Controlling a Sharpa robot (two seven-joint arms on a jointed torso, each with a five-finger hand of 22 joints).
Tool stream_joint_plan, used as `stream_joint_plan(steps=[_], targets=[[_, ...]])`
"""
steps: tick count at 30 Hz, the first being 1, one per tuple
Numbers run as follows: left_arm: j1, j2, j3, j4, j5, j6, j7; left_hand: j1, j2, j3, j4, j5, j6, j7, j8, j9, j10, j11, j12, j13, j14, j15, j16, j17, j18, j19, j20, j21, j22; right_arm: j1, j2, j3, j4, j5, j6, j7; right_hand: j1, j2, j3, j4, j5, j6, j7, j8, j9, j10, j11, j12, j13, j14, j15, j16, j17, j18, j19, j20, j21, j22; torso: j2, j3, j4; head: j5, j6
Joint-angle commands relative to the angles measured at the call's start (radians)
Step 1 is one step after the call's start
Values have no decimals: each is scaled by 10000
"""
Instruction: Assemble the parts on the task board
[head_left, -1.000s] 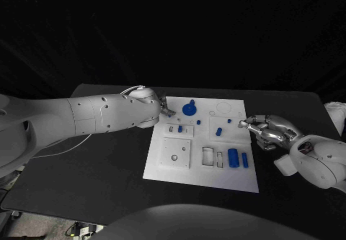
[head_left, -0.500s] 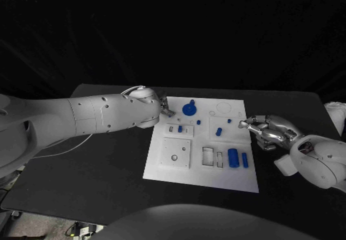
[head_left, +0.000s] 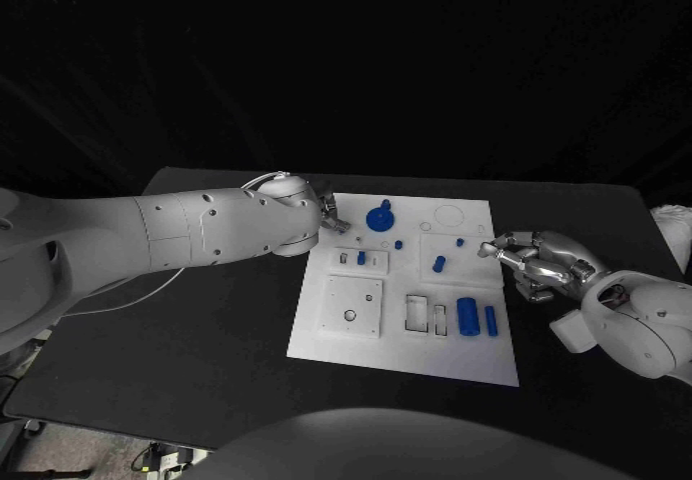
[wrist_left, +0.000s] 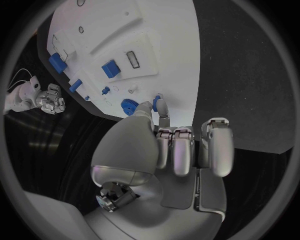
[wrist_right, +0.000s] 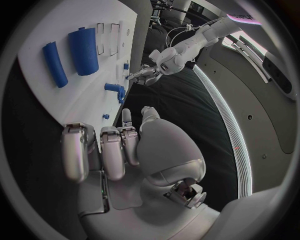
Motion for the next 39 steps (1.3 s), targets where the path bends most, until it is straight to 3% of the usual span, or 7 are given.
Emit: stream_joint_plan(steps=[1, 9, 23, 30, 32, 34, 39], targets=[[0, -55, 7, 100, 30, -295, 31, 76, -2, 84, -2, -25, 17, -57, 31, 11, 1039, -89, 22, 2601, 1034, -68, 25, 2630, 22, 567, -72, -14, 2304, -8, 7, -1, -1, -70, 188, 11, 107, -28, 60, -7, 68, 68, 2, -40, -13, 1628, -459, -39, 976, 1022, -26, 55, 2629, -65, -84, 8, -86, 2023, -3, 3, -2, 0, 2], [0, -333, 11, 477, 26, -534, -33, 107, -7, 157, 0, -14, 8, -57, 26, 16, 1039, -92, 22, 2601, 1034, -72, 25, 2630, 27, 558, -77, -36, 2297, -8, 2, -1, -1, -70, 189, 2, 107, -28, 60, -7, 68, 68, 2, -40, -13, 1628, -459, -39, 976, 1022, -26, 55, 2629, -65, -84, 8, -86, 2023, 4, -2, -5, -3, 2], [9, -1582, -21, 2359, 31, -509, -253, 22, -71, 204, 27, -69, -6, -35, 16, 23, 1039, -84, 22, 2601, 1034, -75, 25, 2630, 40, 535, -83, -92, 2279, -9, -13, -2, -4, -71, 193, -20, 119, -33, 72, -6, 69, 74, 3, -42, -14, 1628, -459, -39, 976, 1010, -25, 47, 2604, -60, -101, 9, -106, 2015, -8, 4, 14, -9, 2], [6, -1731, -47, 2654, -19, -570, -165, 171, -215, 488, -1, -56, -98, -34, -16, 47, 1039, -79, 22, 2601, 1034, -67, 25, 2630, 57, 499, -83, -174, 2255, -11, 15, -2, -41, -69, 209, -13, 119, -33, 72, -6, 69, 74, 3, -42, -14, 1628, -459, -39, 976, 1010, -25, 47, 2604, -60, -101, 9, -106, 2015, -9, -2, 5, 43, 2], [5, -1718, -50, 2618, -132, -654, -155, 38, -306, 535, 21, -369, -165, 12, -52, 47, 1039, -44, 22, 2601, 1034, -43, 25, 2630, 66, 478, -72, -223, 2241, -14, 21, -2, -51, -68, 212, -9, 119, -33, 72, -6, 69, 74, 3, -42, -14, 1628, -459, -39, 976, 1010, -25, 47, 2604, -60, -101, 9, -106, 2015, -8, -6, 1, 41, 2], [5, -1710, -52, 2570, -284, -760, -159, -421, -434, 434, 32, -1042, -190, 75, -76, 45, 1039, 8, 22, 2601, 1034, -6, 25, 2630, 68, 469, -39, -247, 2235, -17, 20, -2, -58, -66, 212, -6, 125, -38, 77, -6, 68, 76, 3, -43, -16, 1628, -459, -39, 976, 1006, -25, 44, 2596, -58, -106, 10, -111, 2013, 4, -8, -9, 21, 2], [4, -1716, -53, 2533, -709, -874, -383, -1468, -678, 256, 40, -2257, -156, 152, -90, 45, 1039, 73, 22, 2601, 1034, 45, 25, 2630, 73, 468, 9, -270, 2230, -25, -1, -2, -68, -64, 215, -11, 125, -38, 77, -6, 68, 76, 3, -43, -16, 1628, -459, -39, 976, 1006, -25, 44, 2596, -58, -106, 10, -111, 2013, 17, -6, -7, 18, 2]])
